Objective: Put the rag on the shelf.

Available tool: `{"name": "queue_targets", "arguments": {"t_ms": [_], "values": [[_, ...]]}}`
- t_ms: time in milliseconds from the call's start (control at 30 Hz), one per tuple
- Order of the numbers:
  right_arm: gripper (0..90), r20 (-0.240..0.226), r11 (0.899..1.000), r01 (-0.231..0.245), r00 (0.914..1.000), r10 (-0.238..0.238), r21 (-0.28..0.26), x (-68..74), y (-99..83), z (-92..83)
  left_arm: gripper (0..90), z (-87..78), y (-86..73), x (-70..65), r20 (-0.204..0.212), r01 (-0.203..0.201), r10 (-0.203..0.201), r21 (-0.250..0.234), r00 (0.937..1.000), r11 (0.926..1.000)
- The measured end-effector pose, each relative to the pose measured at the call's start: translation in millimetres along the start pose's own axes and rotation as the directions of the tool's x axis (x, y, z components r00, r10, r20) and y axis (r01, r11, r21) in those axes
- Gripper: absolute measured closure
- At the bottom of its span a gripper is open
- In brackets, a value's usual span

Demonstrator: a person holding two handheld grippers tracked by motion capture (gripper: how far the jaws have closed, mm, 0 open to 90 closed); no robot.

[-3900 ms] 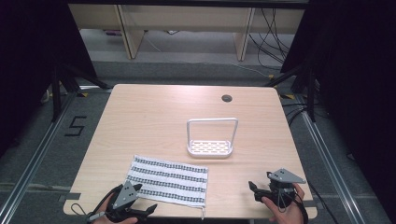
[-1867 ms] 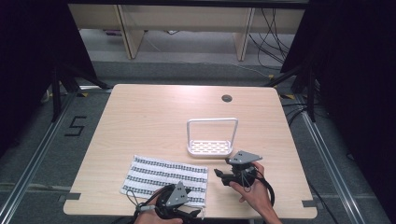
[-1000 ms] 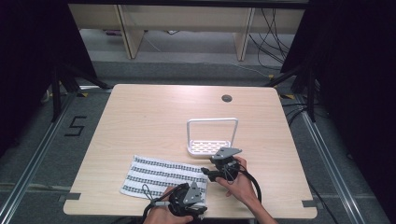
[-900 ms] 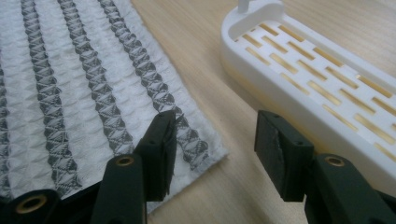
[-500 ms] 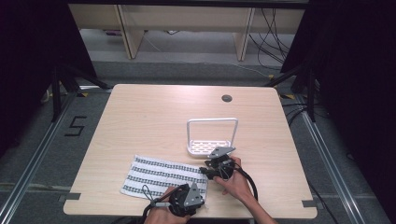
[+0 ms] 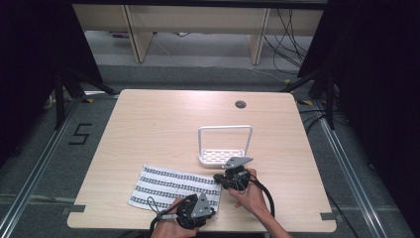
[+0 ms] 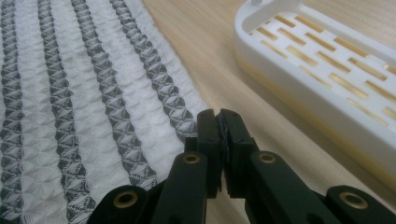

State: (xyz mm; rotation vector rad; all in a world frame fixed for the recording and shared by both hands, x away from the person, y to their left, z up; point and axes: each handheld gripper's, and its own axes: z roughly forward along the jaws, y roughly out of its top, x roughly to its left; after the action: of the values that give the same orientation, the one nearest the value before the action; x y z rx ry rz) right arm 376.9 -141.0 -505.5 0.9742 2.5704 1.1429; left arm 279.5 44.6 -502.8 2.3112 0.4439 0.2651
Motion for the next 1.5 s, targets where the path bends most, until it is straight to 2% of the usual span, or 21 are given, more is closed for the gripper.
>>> {"name": "queue_targets", "arguments": {"t_ms": [167, 200, 267, 400, 533, 600, 633, 733, 767, 800, 833, 867, 933, 1000, 1133, 1167, 1200, 1267, 1333, 1433, 1500], "values": [[88.7, -0.022, 1.0, -0.014, 0.9997, 0.014, -0.005, 2.4, 2.6, -5.8, 86.1, -10.2, 2.3, 1.5, -0.012, 0.005, -0.005, -0.013, 0.9999, 0.9999], [88.8, -0.026, 1.0, -0.008, 0.9996, 0.008, -0.026, 2.5, 4.3, -9.2, 86.1, -13.3, 3.4, 2.9, -0.013, 0.001, -0.001, -0.027, 0.9999, 0.9996], [88.8, -0.028, 0.999, -0.02, 0.9994, 0.019, -0.035, 4.1, 5.3, -11.5, 86.2, -22.5, 5.5, 4.4, -0.017, 0.006, -0.007, -0.031, 0.9998, 0.9995], [89.0, -0.033, 0.997, 0.001, 0.9994, -0.004, -0.082, 9.1, 15.8, -25.4, 86.3, -44.6, 8.5, 11.6, -0.035, 0.023, -0.026, -0.086, 0.999, 0.996], [89.1, -0.046, 0.993, 0.018, 0.9986, -0.024, -0.119, 14.9, 27.6, -36.2, 86.4, -64.7, 12.9, 12.9, -0.04, 0.068, -0.075, -0.141, 0.9964, 0.9877], [89.1, -0.056, 0.99, 0.019, 0.998, -0.027, -0.142, 17.2, 34.5, -41.1, 86.4, -75.7, 15.7, 16.6, -0.052, 0.048, -0.056, -0.138, 0.9971, 0.9892], [89.2, -0.067, 0.988, 0.009, 0.9976, -0.019, -0.152, 20.3, 38.0, -43.3, 86.4, -78.9, 16.7, 16.2, -0.049, 0.071, -0.081, -0.173, 0.9956, 0.9823], [89.2, -0.069, 0.983, 0.044, 0.996, -0.057, -0.177, 22.5, 45.4, -48.5, 86.5, -89.7, 18.4, 19.3, -0.062, 0.072, -0.084, -0.183, 0.9945, 0.9804], [89.2, -0.083, 0.982, 0.035, 0.9952, -0.051, -0.187, 28.1, 51.8, -54.3, 86.4, -100.2, 19.9, 23.1, -0.075, 0.069, -0.085, -0.196, 0.9935, 0.9783], [89.2, -0.087, 0.982, 0.03, 0.9951, -0.047, -0.186, 31.3, 55.1, -57.6, 86.5, -100.2, 19.9, 23.1, -0.075, 0.069, -0.085, -0.196, 0.9935, 0.9783], [89.2, -0.087, 0.981, 0.048, 0.994, -0.066, -0.189, 32.4, 59.0, -60.4, 86.4, -105.7, 20.9, 25.3, -0.077, 0.07, -0.087, -0.203, 0.9932, 0.9767], [89.2, -0.083, 0.98, 0.054, 0.9941, -0.07, -0.19, 34.8, 62.6, -63.3, 86.5, -115.5, 23.1, 28.4, -0.082, 0.08, -0.101, -0.233, 0.9915, 0.9692], [89.2, -0.074, 0.977, 0.081, 0.9925, -0.097, -0.2, 35.4, 66.6, -65.5, 86.4, -120.7, 24.4, 29.8, -0.083, 0.08, -0.103, -0.24, 0.9912, 0.9674], [89.2, -0.084, 0.974, 0.078, 0.9916, -0.098, -0.215, 38.8, 76.7, -73.2, 86.4, -136.8, 29.0, 34.1, -0.097, 0.074, -0.103, -0.265, 0.99, 0.9613], [89.3, -0.128, 0.972, 0.051, 0.9883, -0.082, -0.231, 41.0, 87.4, -85.9, 86.5, -157.1, 36.9, 37.0, -0.134, 0.054, -0.096, -0.284, 0.9864, 0.9573], [89.3, -0.133, 0.964, 0.062, 0.9862, -0.099, -0.257, 45.3, 96.8, -99.6, 86.5, -170.9, 44.5, 37.4, -0.14, 0.038, -0.085, -0.307, 0.9865, 0.9509], [89.3, -0.114, 0.957, 0.092, 0.9853, -0.127, -0.274, 46.6, 102.2, -107.4, 86.5, -170.9, 44.5, 37.4, -0.14, 0.038, -0.085, -0.307, 0.9865, 0.9509], [89.3, -0.083, 0.948, 0.126, 0.9842, -0.156, -0.292, 50.1, 112.0, -122.9, 86.5, -188.7, 57.6, 37.4, -0.186, -0.009, -0.054, -0.32, 0.9812, 0.9473], [89.3, -0.07, 0.95, 0.121, 0.9866, -0.147, -0.286, 52.8, 115.8, -130.6, 86.5, -192.9, 61.5, 38.3, -0.198, -0.019, -0.047, -0.321, 0.979, 0.9468], [89.4, -0.04, 0.938, 0.158, 0.983, -0.179, -0.31, 52.7, 125.3, -148.9, 86.5, -201.8, 71.6, 41.7, -0.203, -0.025, -0.049, -0.348, 0.978, 0.9372], [89.4, -0.026, 0.932, 0.158, 0.9842, -0.175, -0.328, 51.4, 128.3, -161.6, 86.6, -206.0, 79.5, 45.0, -0.208, -0.033, -0.049, -0.371, 0.9769, 0.9282]]}}
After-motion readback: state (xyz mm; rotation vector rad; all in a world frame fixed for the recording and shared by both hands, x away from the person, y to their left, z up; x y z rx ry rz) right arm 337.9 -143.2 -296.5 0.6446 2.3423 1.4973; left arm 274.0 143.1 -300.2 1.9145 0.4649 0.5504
